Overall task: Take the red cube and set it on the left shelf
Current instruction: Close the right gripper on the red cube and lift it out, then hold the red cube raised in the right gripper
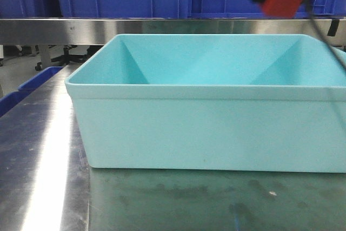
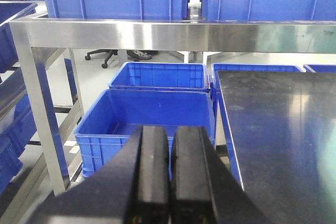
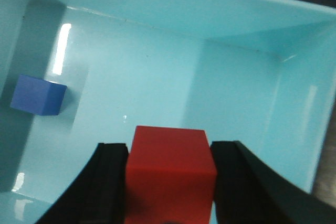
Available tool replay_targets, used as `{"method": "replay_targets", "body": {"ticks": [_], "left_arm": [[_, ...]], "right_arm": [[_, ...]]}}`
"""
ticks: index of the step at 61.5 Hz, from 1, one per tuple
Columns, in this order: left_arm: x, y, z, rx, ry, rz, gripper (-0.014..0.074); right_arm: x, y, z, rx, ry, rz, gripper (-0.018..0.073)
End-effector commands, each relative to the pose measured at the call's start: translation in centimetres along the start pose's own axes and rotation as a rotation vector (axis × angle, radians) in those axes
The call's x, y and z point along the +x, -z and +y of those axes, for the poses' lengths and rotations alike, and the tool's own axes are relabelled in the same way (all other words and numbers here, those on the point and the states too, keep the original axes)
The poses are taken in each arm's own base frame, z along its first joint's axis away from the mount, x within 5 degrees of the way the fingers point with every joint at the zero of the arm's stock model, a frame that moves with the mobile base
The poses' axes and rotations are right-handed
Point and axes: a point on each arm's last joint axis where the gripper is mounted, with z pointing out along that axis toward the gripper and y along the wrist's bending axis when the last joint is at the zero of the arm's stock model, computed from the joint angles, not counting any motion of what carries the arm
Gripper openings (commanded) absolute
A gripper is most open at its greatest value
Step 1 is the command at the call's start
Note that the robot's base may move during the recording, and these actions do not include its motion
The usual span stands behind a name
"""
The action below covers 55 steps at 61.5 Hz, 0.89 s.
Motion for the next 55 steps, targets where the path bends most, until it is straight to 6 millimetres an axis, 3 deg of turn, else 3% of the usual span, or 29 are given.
{"method": "replay_targets", "body": {"ticks": [1,17,29,55], "left_arm": [[-0.1,0.0,0.0,0.000,0.008,-0.080,0.0101],[-0.1,0.0,0.0,0.000,0.008,-0.080,0.0101],[-0.1,0.0,0.0,0.000,0.008,-0.080,0.0101],[-0.1,0.0,0.0,0.000,0.008,-0.080,0.0101]], "right_arm": [[0.7,4.2,-0.9,-0.010,0.045,-0.174,0.0058],[6.4,8.7,-2.7,-0.052,0.112,-0.358,0.0058],[11.2,10.8,-4.2,-0.071,0.153,-0.481,0.0058],[20.4,11.0,-6.6,-0.124,0.161,-0.746,0.0058]]}}
